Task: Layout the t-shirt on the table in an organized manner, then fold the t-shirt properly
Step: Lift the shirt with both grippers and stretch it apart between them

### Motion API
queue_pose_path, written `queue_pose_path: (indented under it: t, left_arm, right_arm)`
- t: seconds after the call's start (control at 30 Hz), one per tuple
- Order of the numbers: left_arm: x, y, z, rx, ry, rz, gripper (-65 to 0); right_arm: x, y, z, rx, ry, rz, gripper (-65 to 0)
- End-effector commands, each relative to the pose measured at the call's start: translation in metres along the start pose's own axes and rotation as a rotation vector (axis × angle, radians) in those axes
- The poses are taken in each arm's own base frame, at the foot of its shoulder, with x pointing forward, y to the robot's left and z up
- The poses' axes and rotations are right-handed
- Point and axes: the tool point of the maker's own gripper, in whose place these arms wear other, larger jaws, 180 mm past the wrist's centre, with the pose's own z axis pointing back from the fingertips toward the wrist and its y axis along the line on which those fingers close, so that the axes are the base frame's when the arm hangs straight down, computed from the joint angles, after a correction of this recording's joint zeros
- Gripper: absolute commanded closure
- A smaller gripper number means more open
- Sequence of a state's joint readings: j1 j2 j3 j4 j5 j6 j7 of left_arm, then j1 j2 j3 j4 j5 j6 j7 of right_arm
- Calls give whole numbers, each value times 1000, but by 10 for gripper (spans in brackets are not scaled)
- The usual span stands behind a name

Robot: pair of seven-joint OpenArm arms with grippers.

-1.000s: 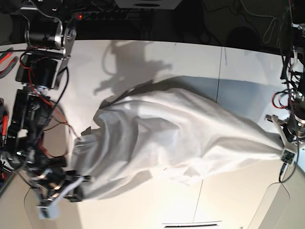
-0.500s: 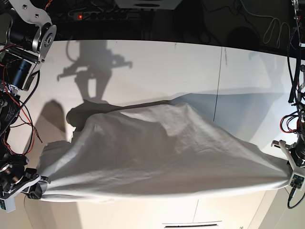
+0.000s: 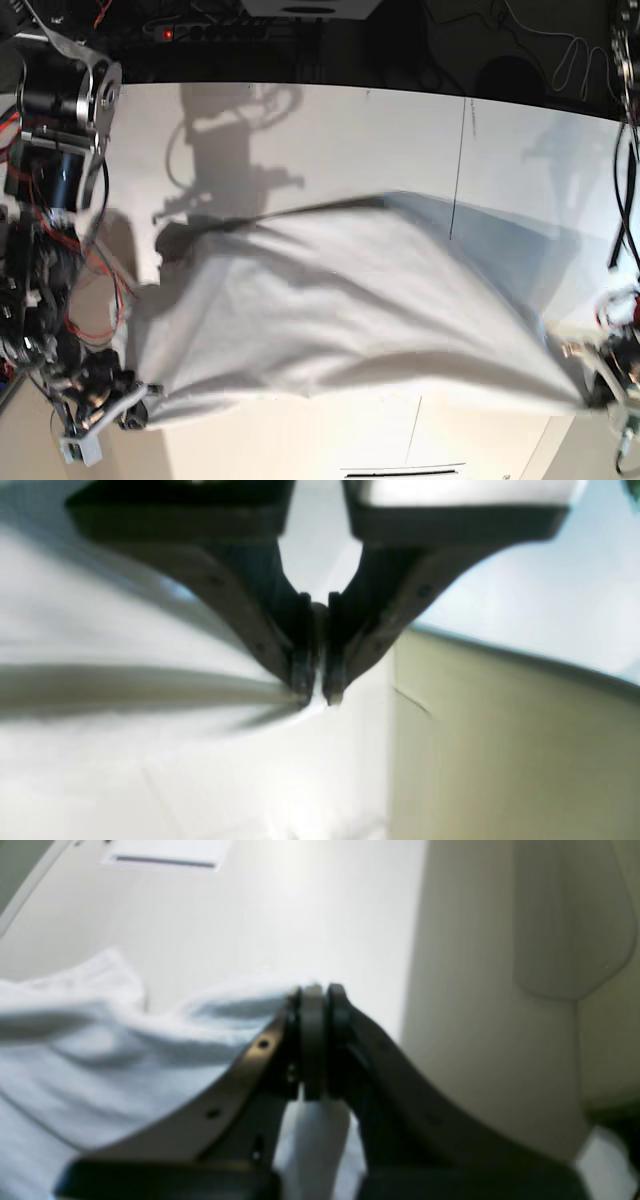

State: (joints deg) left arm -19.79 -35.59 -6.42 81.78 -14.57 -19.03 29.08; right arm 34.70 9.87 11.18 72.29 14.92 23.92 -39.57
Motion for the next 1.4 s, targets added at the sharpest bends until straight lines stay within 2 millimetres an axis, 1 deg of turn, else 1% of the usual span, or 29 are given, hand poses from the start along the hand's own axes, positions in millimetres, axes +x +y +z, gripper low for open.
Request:
queue_pose_path:
  t: [0.0,0.07,0.13,0.23,0.27,0.33,0.4,0.47,0.5,0.57,0.63,0.7,0.73,0.8,0.87,0.97,1.0,1.07,1.13,1.2,1.27,1.37]
  left_arm:
    - [43,30,1,57,-108,16,0]
    - [76,48,-1,77,-170,50,0]
    - [110,59,2,78,-238,71,0]
    - [160,76,12,89,-345,113,0]
    - [175,81,16,94,-378,124,0]
    - [201,91,24,103,-431,139,0]
    - [224,100,35,102,-483,142,0]
    - [239,110,45,103,-519,141,0]
    - [242,115,49,106,-523,145,0]
    - [241,122,52,102,-498,156,0]
    - [230,120,48,78,-439,172,0]
    - [209,103,39,4,-333,161,0]
    - [194,92,34,-46,-274,163,0]
    - [157,65,25,-147,-163,175,0]
    - [117,37,20,-242,-73,180,0]
    - [57,3,22,-344,28,213,0]
    - [40,-6,24,-375,53,223,0]
    - [10,-21,31,-420,96,258,0]
    - [-13,-29,40,-448,120,296,0]
    - [-34,-32,50,-461,143,342,0]
    - [-50,-34,61,-480,163,392,0]
    - [-69,-33,81,-516,198,452,0]
  right_arm:
    - [57,-5,3,-14,-122,21,0]
    - [97,-3,1,-9,-171,24,0]
    - [141,0,6,-2,-238,34,0]
    - [204,8,24,11,-346,55,0]
    - [222,10,32,17,-375,61,0]
    - [252,19,45,45,-404,66,0]
    - [272,32,57,99,-420,85,0]
    - [283,44,68,147,-433,105,0]
    - [285,48,72,164,-434,115,0]
    - [281,58,78,200,-427,140,0]
    - [269,65,78,235,-406,160,0]
    - [243,71,73,270,-353,168,0]
    - [226,73,68,287,-318,162,0]
    - [183,78,59,325,-236,150,0]
    - [131,79,49,349,-138,133,0]
    - [55,76,42,351,-10,87,0]
    - [32,73,42,346,29,69,0]
    - [-8,65,45,331,97,36,0]
    - [-41,54,52,305,152,4,0]
    - [-67,38,62,269,197,-28,0]
    - [-89,19,74,223,229,-64,0]
    - [-112,-8,94,160,247,-128,0]
